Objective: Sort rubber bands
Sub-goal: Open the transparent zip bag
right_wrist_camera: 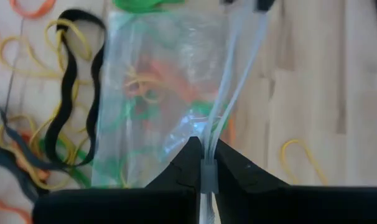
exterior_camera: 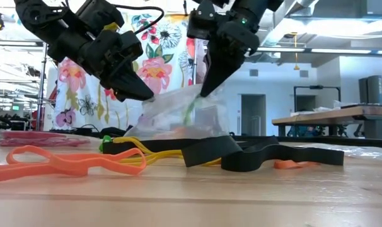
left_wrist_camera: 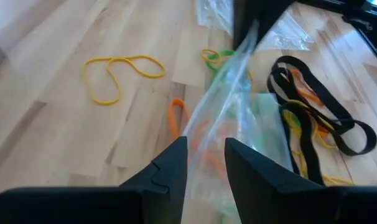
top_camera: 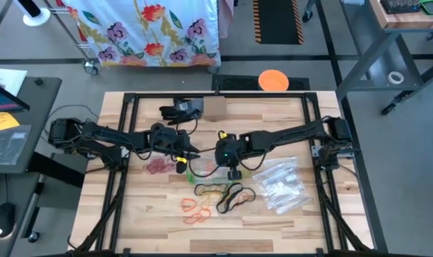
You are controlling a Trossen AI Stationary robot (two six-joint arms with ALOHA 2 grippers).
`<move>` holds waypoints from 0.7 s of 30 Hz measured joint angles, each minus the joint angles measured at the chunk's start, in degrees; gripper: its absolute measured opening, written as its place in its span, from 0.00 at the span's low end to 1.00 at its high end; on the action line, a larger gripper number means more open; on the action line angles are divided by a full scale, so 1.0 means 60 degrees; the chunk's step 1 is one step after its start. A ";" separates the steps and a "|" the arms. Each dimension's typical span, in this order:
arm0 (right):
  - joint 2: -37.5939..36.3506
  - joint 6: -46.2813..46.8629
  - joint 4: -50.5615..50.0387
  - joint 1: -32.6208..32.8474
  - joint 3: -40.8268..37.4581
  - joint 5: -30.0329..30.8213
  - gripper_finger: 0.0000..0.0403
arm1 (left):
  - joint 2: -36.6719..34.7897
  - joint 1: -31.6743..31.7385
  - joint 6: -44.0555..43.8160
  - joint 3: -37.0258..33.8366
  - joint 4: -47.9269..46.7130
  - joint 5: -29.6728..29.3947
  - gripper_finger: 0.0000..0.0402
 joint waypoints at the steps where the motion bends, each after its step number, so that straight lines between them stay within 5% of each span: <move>1: 0.0000 0.0004 -0.0053 0.0046 0.0000 0.0000 0.03 | -0.0077 0.0032 -0.0031 0.0000 0.0001 -0.0026 0.26; 9: 0.0000 0.0008 0.0053 0.0316 0.0000 0.0004 0.05 | -0.0929 0.0245 0.0107 0.0096 0.0188 -0.0135 0.26; 21: 0.0000 -0.0073 0.0440 0.0561 -0.0029 0.0012 0.04 | -0.0145 -0.0615 -0.0325 0.0959 0.0218 0.0944 0.26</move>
